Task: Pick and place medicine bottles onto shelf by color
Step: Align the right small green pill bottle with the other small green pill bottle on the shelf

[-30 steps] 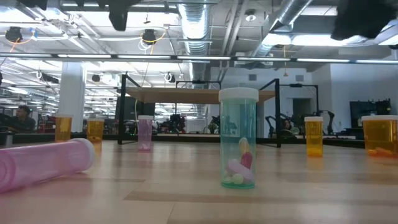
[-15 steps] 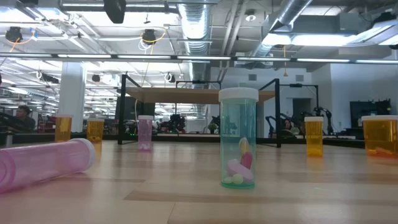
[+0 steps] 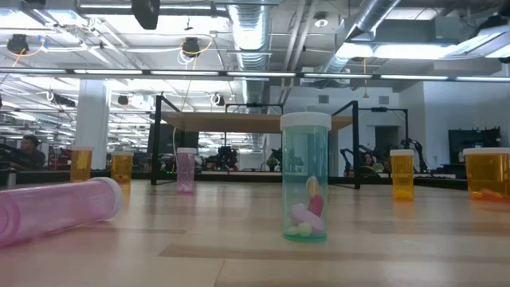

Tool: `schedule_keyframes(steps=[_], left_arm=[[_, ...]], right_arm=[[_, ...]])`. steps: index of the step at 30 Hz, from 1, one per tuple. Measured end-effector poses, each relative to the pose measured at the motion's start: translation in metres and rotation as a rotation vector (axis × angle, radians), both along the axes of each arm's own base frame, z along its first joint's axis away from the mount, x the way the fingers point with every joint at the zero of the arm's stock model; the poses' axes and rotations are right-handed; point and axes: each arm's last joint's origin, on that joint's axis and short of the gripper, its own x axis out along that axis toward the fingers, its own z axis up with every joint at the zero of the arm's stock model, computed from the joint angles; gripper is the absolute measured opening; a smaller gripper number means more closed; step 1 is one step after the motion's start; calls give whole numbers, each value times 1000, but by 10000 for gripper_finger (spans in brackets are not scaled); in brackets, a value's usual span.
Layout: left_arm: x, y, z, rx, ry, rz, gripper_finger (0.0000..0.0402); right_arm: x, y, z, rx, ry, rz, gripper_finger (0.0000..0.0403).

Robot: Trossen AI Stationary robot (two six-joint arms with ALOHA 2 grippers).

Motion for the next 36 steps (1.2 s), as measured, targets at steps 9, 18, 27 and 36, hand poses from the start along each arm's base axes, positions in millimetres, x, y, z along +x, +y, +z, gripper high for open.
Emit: schedule_keyframes(steps=[9, 18, 27, 36], left_arm=[[0, 0, 0, 0, 0, 0, 44], [0, 0, 0, 0, 0, 0, 44], [0, 0, 1, 36, -11, 1, 44], [0, 0, 2, 49, -28, 2, 44]], right_arm=[[-1, -8, 2, -76, -6, 22, 249], [-16, -10, 5, -147, 39, -12, 249], [-47, -30, 11, -115, -139, -94, 236], [-72, -59, 10, 5, -247, -93, 200]])
